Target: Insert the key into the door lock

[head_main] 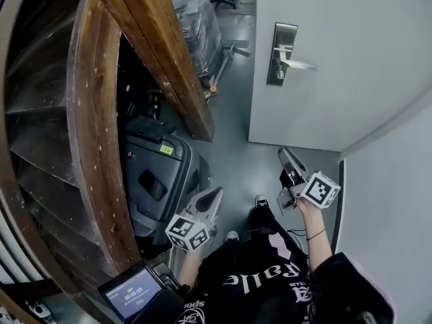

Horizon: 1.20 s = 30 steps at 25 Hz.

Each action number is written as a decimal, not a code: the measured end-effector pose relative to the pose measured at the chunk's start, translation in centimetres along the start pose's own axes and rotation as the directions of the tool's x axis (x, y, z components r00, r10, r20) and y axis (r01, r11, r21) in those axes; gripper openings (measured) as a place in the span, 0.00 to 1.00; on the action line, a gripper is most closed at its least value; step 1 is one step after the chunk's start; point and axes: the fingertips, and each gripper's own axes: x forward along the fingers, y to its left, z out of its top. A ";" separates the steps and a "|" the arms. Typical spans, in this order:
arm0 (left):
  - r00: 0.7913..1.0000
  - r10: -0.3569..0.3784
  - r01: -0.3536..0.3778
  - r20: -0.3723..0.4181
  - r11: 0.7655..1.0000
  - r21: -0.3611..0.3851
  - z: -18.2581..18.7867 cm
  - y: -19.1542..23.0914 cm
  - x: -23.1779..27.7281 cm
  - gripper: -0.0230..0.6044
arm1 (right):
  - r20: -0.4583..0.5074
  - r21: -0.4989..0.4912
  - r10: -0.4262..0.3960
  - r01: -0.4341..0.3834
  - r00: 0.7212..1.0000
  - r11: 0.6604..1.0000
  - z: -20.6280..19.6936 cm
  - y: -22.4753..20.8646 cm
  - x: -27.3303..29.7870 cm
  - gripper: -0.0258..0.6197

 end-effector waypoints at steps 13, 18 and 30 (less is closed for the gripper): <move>0.975 -0.209 0.213 -0.077 0.976 0.053 -4.3 -5.6 -7.9 0.04 | 0.081 -0.112 -0.032 0.041 0.996 0.993 -10.6 7.7 -11.9 0.17; 0.969 -0.244 0.246 -0.043 0.967 0.059 -3.5 -8.7 -7.8 0.04 | 0.072 -0.109 -0.058 0.065 0.996 0.992 -12.0 8.9 -15.1 0.17; 0.952 -0.299 0.304 -0.066 0.950 0.076 -6.3 -17.7 -10.1 0.04 | 0.021 -0.111 -0.076 0.077 0.997 0.991 -17.4 10.5 -24.3 0.17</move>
